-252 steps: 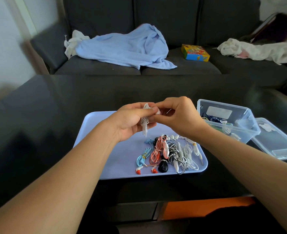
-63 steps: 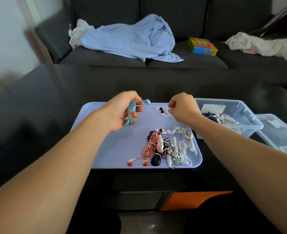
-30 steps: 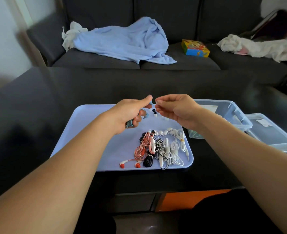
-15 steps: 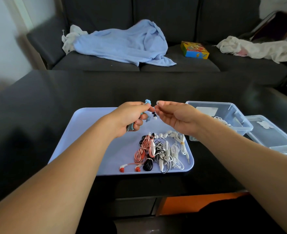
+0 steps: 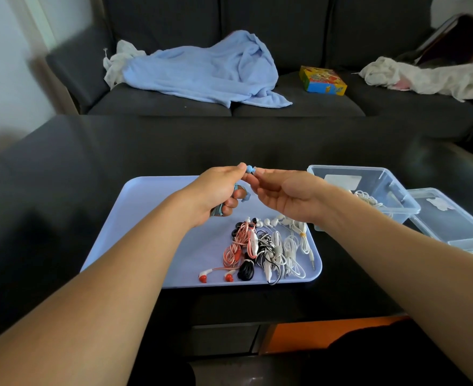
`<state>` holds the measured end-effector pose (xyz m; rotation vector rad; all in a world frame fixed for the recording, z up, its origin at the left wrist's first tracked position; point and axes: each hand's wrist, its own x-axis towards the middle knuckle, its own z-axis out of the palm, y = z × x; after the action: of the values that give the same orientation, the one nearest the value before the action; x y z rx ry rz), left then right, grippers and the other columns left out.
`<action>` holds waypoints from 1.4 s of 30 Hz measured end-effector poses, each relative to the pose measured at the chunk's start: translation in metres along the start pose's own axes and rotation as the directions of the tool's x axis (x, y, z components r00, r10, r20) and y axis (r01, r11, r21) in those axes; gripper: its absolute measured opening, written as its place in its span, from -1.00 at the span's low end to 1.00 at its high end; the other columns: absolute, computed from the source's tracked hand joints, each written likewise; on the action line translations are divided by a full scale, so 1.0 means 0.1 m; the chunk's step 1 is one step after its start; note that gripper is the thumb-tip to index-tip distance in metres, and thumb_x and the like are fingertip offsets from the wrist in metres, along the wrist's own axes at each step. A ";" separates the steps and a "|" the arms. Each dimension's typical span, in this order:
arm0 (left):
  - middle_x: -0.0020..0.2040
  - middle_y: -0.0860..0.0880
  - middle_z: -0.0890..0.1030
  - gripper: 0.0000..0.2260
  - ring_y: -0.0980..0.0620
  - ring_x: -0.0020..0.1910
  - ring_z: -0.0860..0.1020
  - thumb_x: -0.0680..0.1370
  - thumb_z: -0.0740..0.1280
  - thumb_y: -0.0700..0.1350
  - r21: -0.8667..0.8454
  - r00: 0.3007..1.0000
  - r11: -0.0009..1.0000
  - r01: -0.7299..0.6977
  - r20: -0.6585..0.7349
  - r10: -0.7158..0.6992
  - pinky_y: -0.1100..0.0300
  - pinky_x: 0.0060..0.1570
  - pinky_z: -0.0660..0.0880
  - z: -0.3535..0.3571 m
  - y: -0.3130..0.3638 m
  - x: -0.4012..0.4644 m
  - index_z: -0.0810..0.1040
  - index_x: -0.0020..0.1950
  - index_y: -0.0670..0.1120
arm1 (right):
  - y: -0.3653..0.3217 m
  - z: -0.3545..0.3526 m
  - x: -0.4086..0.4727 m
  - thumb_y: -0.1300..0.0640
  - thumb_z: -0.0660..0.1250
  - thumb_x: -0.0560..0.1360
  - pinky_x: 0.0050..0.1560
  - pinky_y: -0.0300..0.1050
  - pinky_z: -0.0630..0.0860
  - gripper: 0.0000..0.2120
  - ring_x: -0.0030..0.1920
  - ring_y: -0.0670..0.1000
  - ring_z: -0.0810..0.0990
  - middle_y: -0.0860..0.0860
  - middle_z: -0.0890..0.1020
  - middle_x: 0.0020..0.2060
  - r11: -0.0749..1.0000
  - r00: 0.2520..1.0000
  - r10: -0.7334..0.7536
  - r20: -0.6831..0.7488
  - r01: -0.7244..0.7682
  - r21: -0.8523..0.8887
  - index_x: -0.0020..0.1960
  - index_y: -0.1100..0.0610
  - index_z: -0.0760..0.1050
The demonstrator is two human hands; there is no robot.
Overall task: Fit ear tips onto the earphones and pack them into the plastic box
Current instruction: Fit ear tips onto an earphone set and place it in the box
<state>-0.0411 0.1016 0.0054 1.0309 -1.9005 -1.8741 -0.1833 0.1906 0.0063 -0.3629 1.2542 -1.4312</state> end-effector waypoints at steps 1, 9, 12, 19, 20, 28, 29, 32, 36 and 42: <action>-0.46 0.04 0.44 -0.71 0.14 -0.51 0.26 0.69 0.15 0.11 0.000 1.000 1.000 -0.003 -0.003 0.003 0.30 -0.50 0.27 0.00 0.00 0.01 0.57 0.20 0.00 | 0.00 0.00 0.00 0.24 0.33 0.60 -0.06 -0.23 0.64 -0.80 -0.14 -0.06 0.70 0.13 0.73 -0.03 1.000 1.000 0.001 0.001 -0.001 0.002 0.18 0.24 0.62; -0.44 0.03 0.45 -0.73 0.14 -0.52 0.29 0.69 0.15 0.10 -0.001 0.999 1.000 -0.024 -0.044 0.024 0.29 -0.50 0.30 0.02 -0.01 0.02 0.56 0.21 0.01 | -0.01 0.02 -0.01 0.24 0.36 0.58 -0.05 -0.22 0.66 -0.81 -0.08 -0.04 0.69 0.13 0.73 0.01 1.000 1.000 -0.019 -0.022 0.019 -0.001 0.16 0.24 0.65; -0.35 -0.01 0.44 -0.73 0.13 -0.48 0.31 0.69 0.14 0.09 0.023 0.991 0.998 -0.063 -0.118 0.066 0.27 -0.46 0.33 0.06 0.01 0.02 0.57 0.19 0.03 | -0.01 0.05 -0.02 0.24 0.38 0.57 -0.04 -0.21 0.65 -0.82 -0.04 -0.02 0.68 0.12 0.73 -0.01 0.998 0.997 -0.065 -0.045 0.064 -0.023 0.13 0.25 0.66; -0.33 -0.02 0.46 -0.68 0.09 -0.42 0.33 0.70 0.10 0.08 0.082 0.968 0.986 -0.143 -0.195 0.156 0.24 -0.44 0.34 0.15 0.03 0.01 0.59 0.20 -0.02 | 0.00 0.10 0.00 0.18 0.44 0.52 -0.01 -0.19 0.64 -0.82 -0.04 -0.01 0.69 0.10 0.74 -0.02 0.977 0.977 -0.194 -0.085 0.185 -0.107 0.08 0.23 0.69; -0.32 -0.03 0.47 -0.68 0.08 -0.42 0.34 0.70 0.10 0.07 0.117 0.962 0.980 -0.161 -0.201 0.182 0.24 -0.44 0.34 0.16 0.03 0.02 0.59 0.18 -0.03 | 0.01 0.11 0.00 0.19 0.44 0.52 -0.01 -0.19 0.64 -0.82 -0.04 -0.01 0.70 0.10 0.75 -0.04 0.972 0.970 -0.220 -0.102 0.208 -0.113 0.08 0.24 0.68; -0.33 -0.10 0.53 -0.64 -0.01 -0.38 0.43 0.70 0.11 -0.03 0.537 0.804 0.789 -0.298 -0.303 0.511 0.13 -0.37 0.31 0.23 0.01 0.08 0.50 -0.15 -0.22 | 0.04 0.11 0.03 0.25 0.43 0.53 0.05 -0.17 0.62 -0.81 -0.10 -0.02 0.70 0.10 0.73 -0.09 0.941 0.940 -0.331 -0.081 0.324 -0.094 0.12 0.28 0.65; -0.36 -0.07 0.50 -0.65 0.01 -0.40 0.42 0.69 0.11 -0.03 0.567 0.793 0.768 -0.298 -0.301 0.530 0.13 -0.40 0.28 0.23 0.01 0.08 0.47 -0.20 -0.18 | 0.04 0.11 0.03 0.25 0.43 0.53 0.06 -0.17 0.62 -0.80 -0.11 -0.03 0.70 0.11 0.73 -0.09 0.940 0.939 -0.337 -0.075 0.330 -0.093 0.13 0.29 0.65; -0.40 -0.02 0.45 -0.63 0.06 -0.42 0.39 0.69 0.11 -0.03 0.641 0.771 0.711 -0.290 -0.283 0.570 0.12 -0.43 0.23 0.23 0.01 0.06 0.35 -0.30 -0.06 | 0.03 0.09 0.02 0.26 0.42 0.54 0.04 -0.17 0.63 -0.78 -0.15 -0.03 0.71 0.13 0.72 -0.09 0.932 0.933 -0.356 -0.050 0.351 -0.091 0.15 0.32 0.63; -0.39 -0.03 0.46 -0.64 0.00 -0.41 0.42 0.70 0.10 0.00 0.695 0.755 0.648 -0.313 -0.231 0.613 0.08 -0.40 0.29 0.18 -0.01 0.07 0.34 -0.29 -0.05 | 0.02 0.07 0.00 0.26 0.41 0.55 0.02 -0.17 0.63 -0.80 -0.11 0.00 0.73 0.14 0.73 -0.08 0.915 0.921 -0.387 -0.048 0.377 -0.148 0.14 0.31 0.63; -0.37 -0.04 0.49 -0.64 -0.07 -0.37 0.48 0.71 0.09 0.04 0.752 0.742 0.568 -0.335 -0.161 0.650 0.01 -0.36 0.37 0.12 -0.04 0.08 0.40 -0.21 -0.10 | 0.02 0.08 -0.01 0.26 0.39 0.56 -0.01 -0.20 0.64 -0.85 -0.11 0.01 0.73 0.15 0.73 -0.09 0.888 0.903 -0.428 -0.050 0.409 -0.208 0.09 0.29 0.65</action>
<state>-0.0535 0.1057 -0.0026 0.8127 -2.3008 -0.5244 -0.1760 0.1885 0.0086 -0.7429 1.4570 -1.7093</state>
